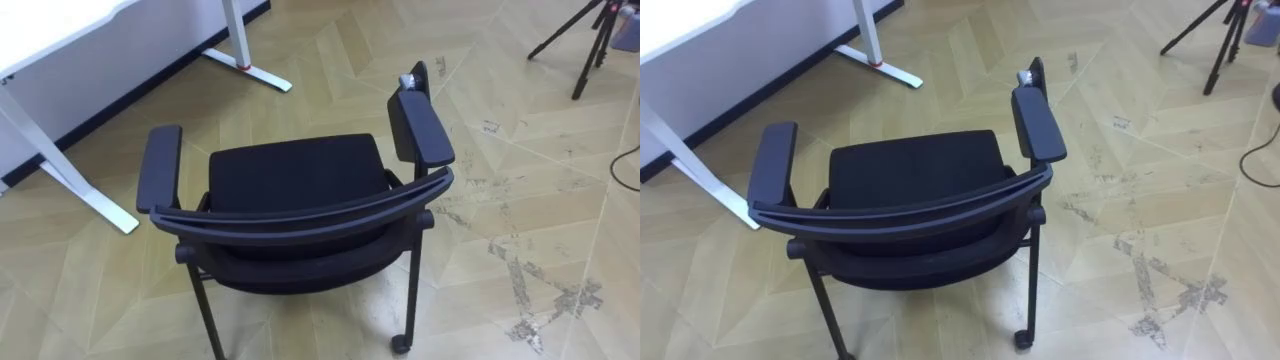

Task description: Push chair

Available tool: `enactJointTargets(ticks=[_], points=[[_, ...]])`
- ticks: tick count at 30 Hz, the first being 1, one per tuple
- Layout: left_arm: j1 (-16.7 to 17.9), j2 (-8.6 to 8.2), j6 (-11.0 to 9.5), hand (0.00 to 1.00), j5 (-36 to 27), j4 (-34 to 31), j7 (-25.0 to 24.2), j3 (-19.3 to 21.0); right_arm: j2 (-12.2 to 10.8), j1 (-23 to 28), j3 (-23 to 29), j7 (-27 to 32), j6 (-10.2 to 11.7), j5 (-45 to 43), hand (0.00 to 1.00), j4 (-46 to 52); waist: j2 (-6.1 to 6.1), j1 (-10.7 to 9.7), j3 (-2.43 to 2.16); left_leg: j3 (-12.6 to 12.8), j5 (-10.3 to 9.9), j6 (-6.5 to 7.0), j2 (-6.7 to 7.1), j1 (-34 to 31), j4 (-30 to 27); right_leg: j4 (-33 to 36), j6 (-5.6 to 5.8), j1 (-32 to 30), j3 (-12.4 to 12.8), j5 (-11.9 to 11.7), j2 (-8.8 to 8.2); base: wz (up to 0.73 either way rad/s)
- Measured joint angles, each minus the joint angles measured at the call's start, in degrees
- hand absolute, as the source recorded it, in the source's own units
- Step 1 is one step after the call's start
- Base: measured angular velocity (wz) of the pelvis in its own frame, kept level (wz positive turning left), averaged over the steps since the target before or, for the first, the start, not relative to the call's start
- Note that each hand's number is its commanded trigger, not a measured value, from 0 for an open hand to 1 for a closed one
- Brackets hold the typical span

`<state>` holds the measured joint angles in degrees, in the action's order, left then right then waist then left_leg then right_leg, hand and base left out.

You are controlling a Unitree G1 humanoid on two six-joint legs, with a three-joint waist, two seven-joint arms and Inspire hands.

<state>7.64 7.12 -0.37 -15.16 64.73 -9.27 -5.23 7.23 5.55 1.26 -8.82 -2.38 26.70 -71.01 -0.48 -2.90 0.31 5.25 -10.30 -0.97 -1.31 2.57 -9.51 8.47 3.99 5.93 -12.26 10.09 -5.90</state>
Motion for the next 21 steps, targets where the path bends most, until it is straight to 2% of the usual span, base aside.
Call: enactJointTargets(ticks=[9, 13, 19, 20, 21], points=[[-0.4, 0.01, 0.6, 0.00, 2.0, 0.9, -0.2, 0.7, -0.2, -0.1, 0.2, 2.7, -0.2, -0.2, 0.00, -0.2, -0.07, 0.0, 0.04, 0.2, -0.1, -0.07, 0.01, 0.4, 0.1, 0.1, -0.01, 0.2, 1.0, 0.1, 0.07, 0.00], [-0.3, 0.06, 0.8, 0.00, 2.4, 0.9, 0.2, 2.5, -0.2, 0.0, 0.7, 4.9, -0.3, 0.1, 0.00, -0.2, -0.66, 0.0, 0.23, 0.2, -0.1, -0.12, 0.02, 1.6, 0.4, 0.0, -0.03, 0.9, 1.0, 0.4, 0.07, 0.00], [-0.1, 0.06, 0.8, 0.00, 2.4, 0.6, 2.3, 3.7, -0.4, 0.0, 0.7, 6.9, -1.0, 0.5, 0.00, 0.0, -1.45, 0.1, 0.09, 0.1, -0.2, -0.20, 0.05, 1.6, 0.4, 0.1, -0.02, 0.9, 1.0, 0.6, 0.07, 0.00], [0.1, 0.07, 0.8, 0.00, 2.4, 0.6, 2.9, 4.0, -0.4, 0.1, 0.7, 7.2, -1.2, 0.5, 0.00, 0.1, -1.15, 0.1, -0.24, 0.1, -0.2, -0.21, 0.05, 1.6, 0.4, 0.1, -0.02, 1.0, 1.0, 0.6, 0.07, 0.00], [0.4, 0.08, 0.8, 0.00, 2.4, 0.6, 3.2, 4.2, -0.4, 0.1, 0.7, 7.5, -1.3, 0.6, 0.00, 0.1, -1.23, 0.2, -0.29, 0.1, -0.2, -0.21, 0.06, 1.7, 0.4, 0.2, -0.02, 1.0, 1.0, 0.6, 0.07, 0.00]])
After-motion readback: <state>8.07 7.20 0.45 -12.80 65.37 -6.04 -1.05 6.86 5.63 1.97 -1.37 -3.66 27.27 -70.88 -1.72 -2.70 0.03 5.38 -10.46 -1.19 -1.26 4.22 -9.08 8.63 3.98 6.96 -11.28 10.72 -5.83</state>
